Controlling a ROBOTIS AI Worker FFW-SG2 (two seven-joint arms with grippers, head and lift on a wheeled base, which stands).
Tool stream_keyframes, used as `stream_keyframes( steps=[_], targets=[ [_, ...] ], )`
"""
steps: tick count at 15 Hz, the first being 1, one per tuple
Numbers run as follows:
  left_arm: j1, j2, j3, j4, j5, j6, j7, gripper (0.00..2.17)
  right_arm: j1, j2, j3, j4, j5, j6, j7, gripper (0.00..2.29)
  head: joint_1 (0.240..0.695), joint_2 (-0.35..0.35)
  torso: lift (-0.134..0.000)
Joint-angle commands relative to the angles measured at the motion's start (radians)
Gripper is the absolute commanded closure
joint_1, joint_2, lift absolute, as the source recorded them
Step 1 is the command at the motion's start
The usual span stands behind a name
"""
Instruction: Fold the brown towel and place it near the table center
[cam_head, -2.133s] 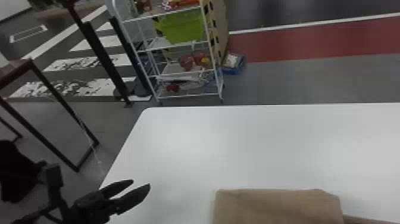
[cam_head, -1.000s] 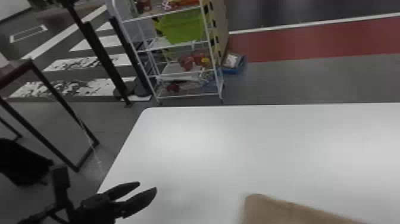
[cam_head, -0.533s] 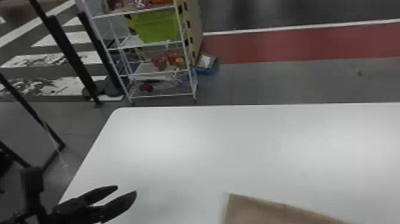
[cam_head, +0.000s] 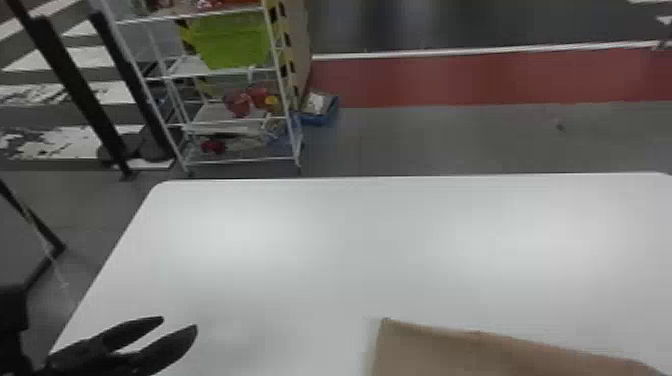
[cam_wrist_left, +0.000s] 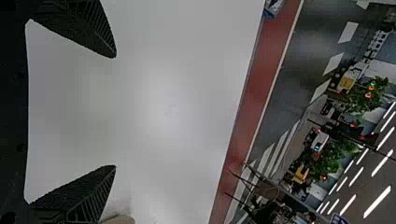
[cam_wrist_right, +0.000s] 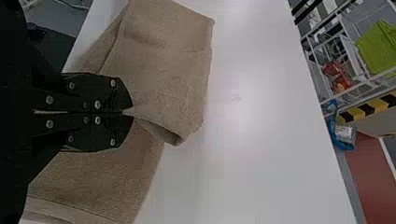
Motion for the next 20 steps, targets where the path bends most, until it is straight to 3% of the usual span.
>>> stream_keyframes(
  steps=[1, 5, 6, 8, 9, 12, 14, 20],
  targets=[
    [0.003, -0.006, -0.006, 0.002, 0.001, 0.0, 0.0, 0.02, 0.029, 0.002, 0.03, 0.086, 0.024, 0.005, 0.003, 1.87, 0.695, 0.113, -0.122],
    [0.012, -0.006, -0.018, -0.012, -0.001, 0.003, 0.0, 0.02, 0.016, 0.0, 0.024, 0.06, 0.027, 0.005, 0.003, 1.87, 0.695, 0.101, -0.122],
    [0.014, -0.006, -0.016, -0.012, -0.001, 0.003, 0.0, 0.02, 0.016, 0.003, -0.032, 0.012, -0.015, 0.005, 0.003, 1.87, 0.695, 0.092, -0.122],
    [0.014, -0.006, -0.015, -0.012, -0.001, 0.003, 0.0, 0.02, 0.019, 0.009, -0.233, -0.055, -0.199, 0.005, 0.003, 1.87, 0.695, 0.085, -0.122],
    [0.014, -0.006, -0.018, -0.009, -0.002, 0.003, 0.005, 0.02, 0.038, 0.012, -0.263, -0.051, -0.21, 0.005, 0.003, 1.87, 0.695, 0.075, -0.122],
    [0.012, -0.006, -0.047, -0.002, -0.022, 0.0, 0.018, 0.02, 0.102, 0.017, -0.205, 0.074, -0.131, 0.005, 0.003, 1.87, 0.695, 0.016, -0.122],
    [0.004, -0.006, -0.061, 0.002, -0.033, 0.003, 0.024, 0.02, 0.093, 0.002, -0.151, 0.153, -0.064, 0.005, 0.003, 1.87, 0.695, -0.02, -0.122],
    [-0.022, -0.006, -0.085, 0.026, -0.064, 0.003, 0.038, 0.02, 0.004, -0.031, -0.121, 0.247, 0.007, 0.005, 0.003, 1.87, 0.695, -0.099, -0.122]
  ],
)
